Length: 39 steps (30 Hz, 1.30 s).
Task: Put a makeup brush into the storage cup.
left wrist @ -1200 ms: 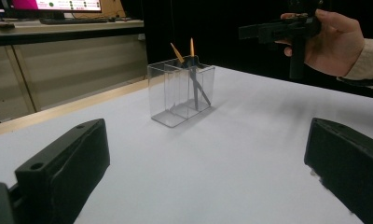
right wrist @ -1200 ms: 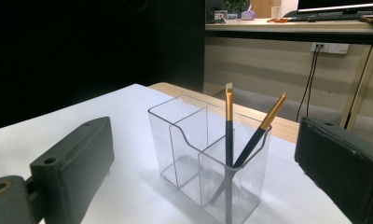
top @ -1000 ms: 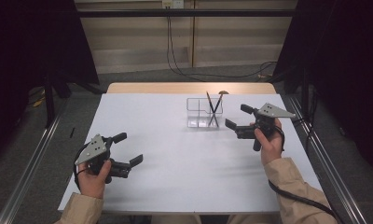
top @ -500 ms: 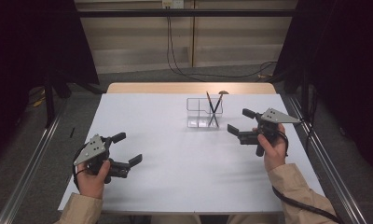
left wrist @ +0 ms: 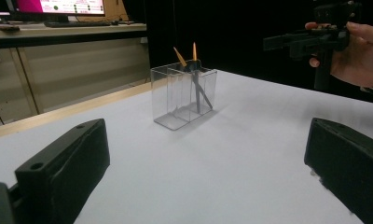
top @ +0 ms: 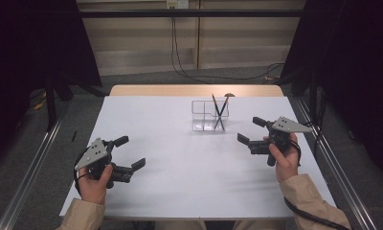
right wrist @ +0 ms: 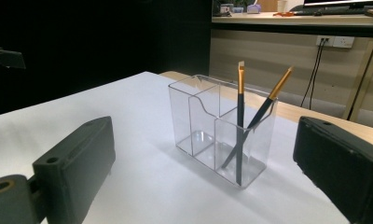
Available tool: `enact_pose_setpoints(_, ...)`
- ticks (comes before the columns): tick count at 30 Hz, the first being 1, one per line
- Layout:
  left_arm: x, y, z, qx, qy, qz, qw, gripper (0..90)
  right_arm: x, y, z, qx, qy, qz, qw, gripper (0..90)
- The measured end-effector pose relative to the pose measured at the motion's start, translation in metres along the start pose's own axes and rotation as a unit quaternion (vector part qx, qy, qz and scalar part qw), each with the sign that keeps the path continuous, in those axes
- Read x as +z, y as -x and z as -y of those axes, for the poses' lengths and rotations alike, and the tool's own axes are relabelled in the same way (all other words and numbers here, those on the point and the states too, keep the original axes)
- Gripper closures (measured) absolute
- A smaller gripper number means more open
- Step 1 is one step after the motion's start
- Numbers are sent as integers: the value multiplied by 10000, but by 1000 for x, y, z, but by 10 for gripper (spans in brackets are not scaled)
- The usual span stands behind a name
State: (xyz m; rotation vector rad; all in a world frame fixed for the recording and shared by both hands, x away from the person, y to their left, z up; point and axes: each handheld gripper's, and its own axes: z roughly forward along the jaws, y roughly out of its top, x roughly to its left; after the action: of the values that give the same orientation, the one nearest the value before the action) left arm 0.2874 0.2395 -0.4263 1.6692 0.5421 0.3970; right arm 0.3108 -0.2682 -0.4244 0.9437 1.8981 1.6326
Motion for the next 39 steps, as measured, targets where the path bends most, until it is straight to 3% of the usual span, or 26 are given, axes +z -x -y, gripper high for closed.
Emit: enact_pose_setpoints(39, 0, 0, 0, 5, 15, -32, 10000, 0, -46, -6, 22, 92, -43, 72, 9999, 52)
